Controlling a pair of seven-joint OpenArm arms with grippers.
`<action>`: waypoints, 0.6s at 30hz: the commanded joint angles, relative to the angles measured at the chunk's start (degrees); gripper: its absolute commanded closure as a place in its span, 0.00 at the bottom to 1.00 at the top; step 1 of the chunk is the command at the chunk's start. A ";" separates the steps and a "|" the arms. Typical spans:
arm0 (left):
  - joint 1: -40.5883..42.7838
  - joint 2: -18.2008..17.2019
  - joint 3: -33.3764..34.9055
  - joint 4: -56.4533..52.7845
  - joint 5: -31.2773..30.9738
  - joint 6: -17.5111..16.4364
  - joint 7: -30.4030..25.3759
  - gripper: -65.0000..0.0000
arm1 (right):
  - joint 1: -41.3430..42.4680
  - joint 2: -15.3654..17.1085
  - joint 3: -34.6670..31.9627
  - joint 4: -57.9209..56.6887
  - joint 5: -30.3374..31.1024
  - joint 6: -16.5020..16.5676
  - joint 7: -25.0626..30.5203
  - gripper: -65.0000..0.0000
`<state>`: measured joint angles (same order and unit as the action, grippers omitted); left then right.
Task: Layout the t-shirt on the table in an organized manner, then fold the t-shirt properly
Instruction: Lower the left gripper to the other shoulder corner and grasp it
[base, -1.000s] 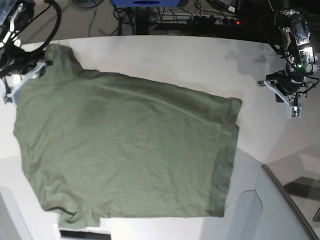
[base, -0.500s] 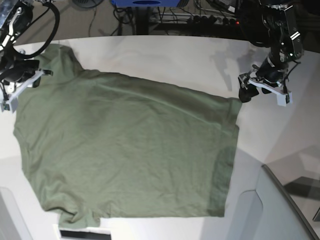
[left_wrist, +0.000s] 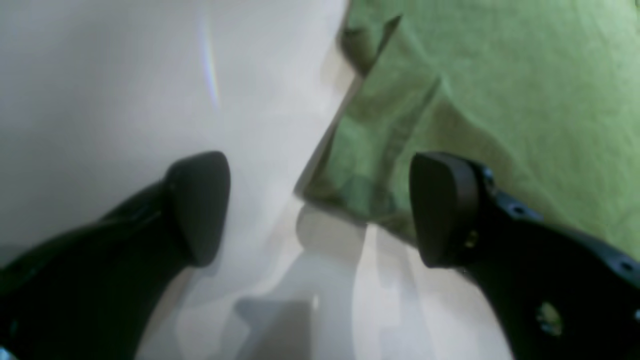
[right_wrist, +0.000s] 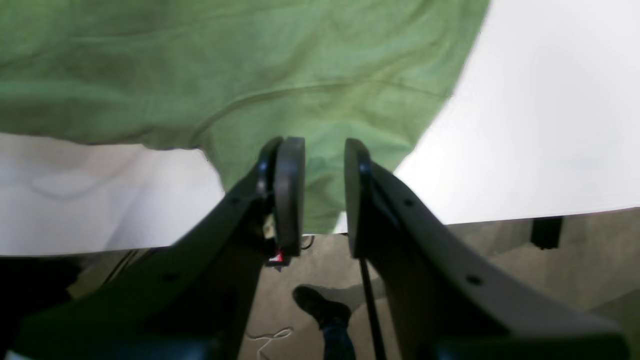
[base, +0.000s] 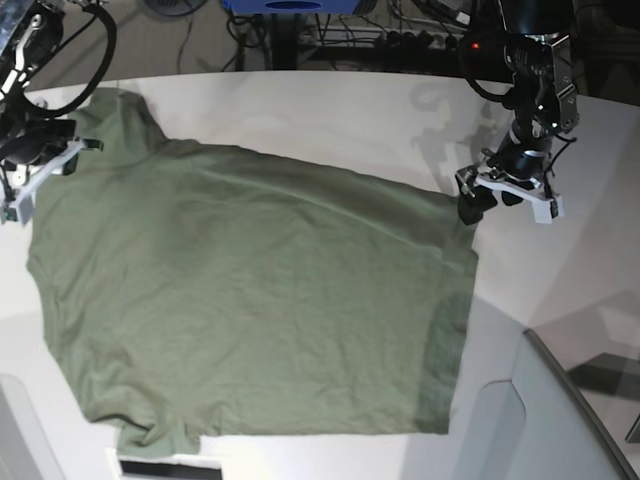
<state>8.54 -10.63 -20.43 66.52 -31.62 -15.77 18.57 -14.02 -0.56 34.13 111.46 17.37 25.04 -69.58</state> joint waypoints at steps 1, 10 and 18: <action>-0.58 -0.40 -0.01 -0.46 -0.25 0.08 1.17 0.25 | 0.26 0.60 0.02 0.85 0.26 0.15 0.79 0.81; -3.22 0.74 0.60 -4.76 -0.16 0.08 1.17 0.52 | 0.35 0.60 0.02 0.85 0.26 0.15 0.88 0.81; -4.54 0.48 5.35 -6.61 -0.16 0.08 1.17 0.90 | 0.35 0.69 0.02 0.85 0.26 0.15 0.88 0.81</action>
<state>3.70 -9.85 -15.16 59.83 -32.80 -16.47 17.74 -14.02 -0.34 34.13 111.37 17.39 25.06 -69.58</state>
